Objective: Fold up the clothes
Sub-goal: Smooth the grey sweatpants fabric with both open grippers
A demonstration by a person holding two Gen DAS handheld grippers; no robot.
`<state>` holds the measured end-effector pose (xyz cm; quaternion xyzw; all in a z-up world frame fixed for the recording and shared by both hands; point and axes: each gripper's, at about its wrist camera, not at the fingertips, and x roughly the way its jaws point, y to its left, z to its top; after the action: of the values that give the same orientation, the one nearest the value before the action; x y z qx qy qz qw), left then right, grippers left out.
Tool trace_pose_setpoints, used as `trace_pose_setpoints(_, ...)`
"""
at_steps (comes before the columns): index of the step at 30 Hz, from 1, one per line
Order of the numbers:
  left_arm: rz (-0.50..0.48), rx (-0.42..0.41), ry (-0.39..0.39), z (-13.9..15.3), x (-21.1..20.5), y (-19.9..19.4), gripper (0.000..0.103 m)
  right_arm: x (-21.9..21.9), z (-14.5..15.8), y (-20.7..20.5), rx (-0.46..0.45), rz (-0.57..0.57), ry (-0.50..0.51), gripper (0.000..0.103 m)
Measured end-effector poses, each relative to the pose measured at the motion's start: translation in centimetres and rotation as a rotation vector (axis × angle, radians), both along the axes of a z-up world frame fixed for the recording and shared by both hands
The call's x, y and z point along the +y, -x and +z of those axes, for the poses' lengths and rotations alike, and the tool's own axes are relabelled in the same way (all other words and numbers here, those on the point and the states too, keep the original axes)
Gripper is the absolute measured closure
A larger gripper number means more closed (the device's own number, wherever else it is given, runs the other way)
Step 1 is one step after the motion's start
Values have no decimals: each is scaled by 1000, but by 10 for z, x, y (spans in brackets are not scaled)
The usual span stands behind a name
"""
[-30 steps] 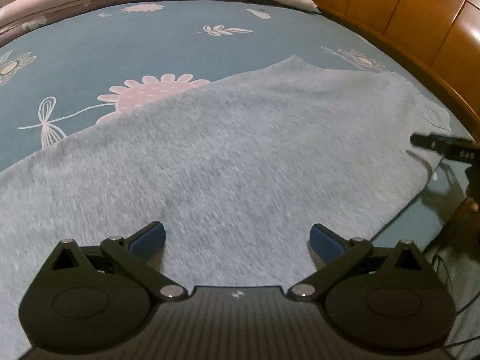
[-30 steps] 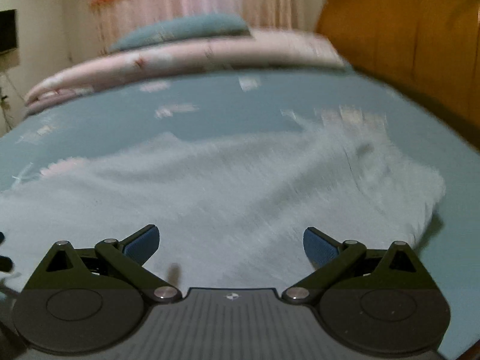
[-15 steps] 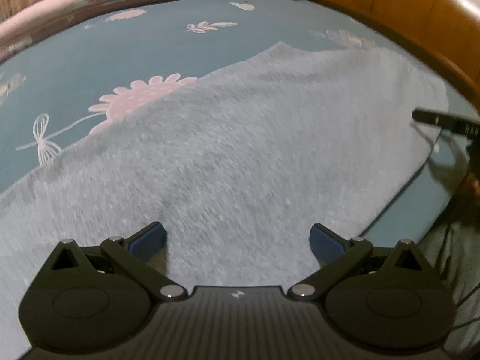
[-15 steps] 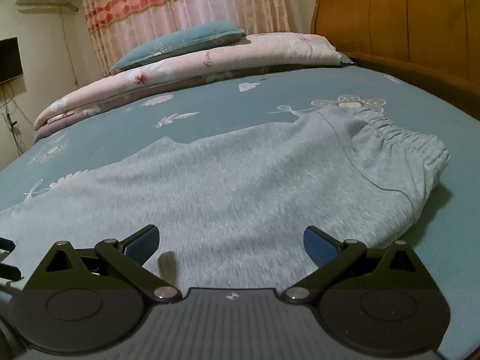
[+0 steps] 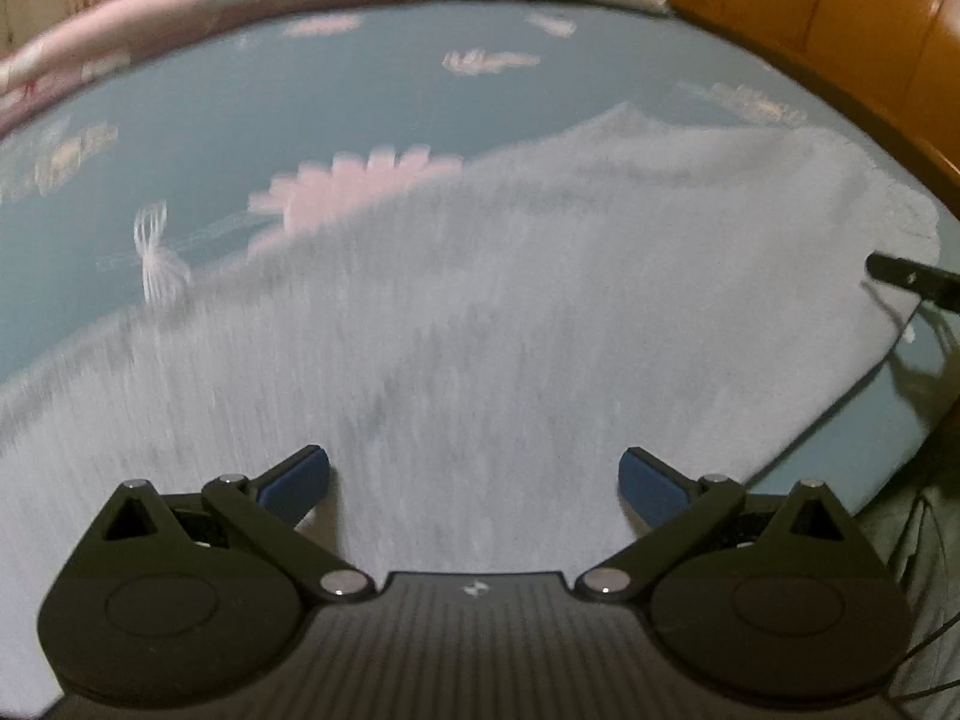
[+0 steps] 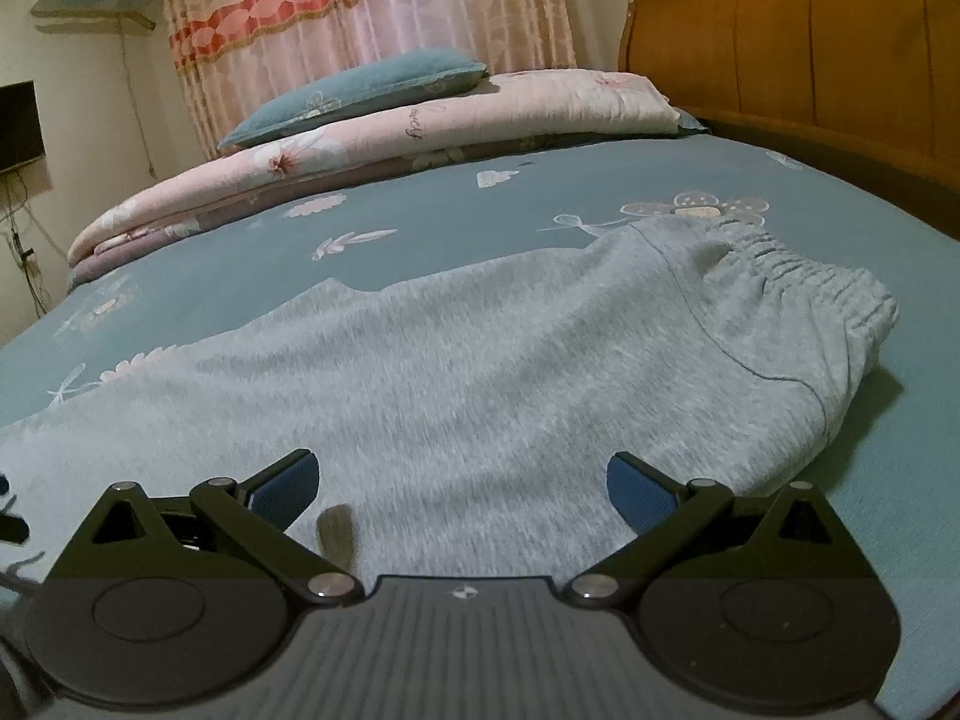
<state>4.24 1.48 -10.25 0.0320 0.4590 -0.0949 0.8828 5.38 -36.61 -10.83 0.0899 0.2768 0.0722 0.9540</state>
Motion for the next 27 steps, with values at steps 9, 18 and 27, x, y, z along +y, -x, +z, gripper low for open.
trace_pose_setpoints(9, 8, 38, -29, 4, 4, 20, 1, 2, 0, 1, 1, 0, 16, 0)
trace_pose_setpoints(18, 79, -1, -61, 19, 32, -5, 1, 2, 1, 1, 1, -11, -3, 0)
trace_pose_setpoints(27, 142, 44, -22, -5, 53, -10, 1, 2, 1, 2, 1, -12, 0, 0)
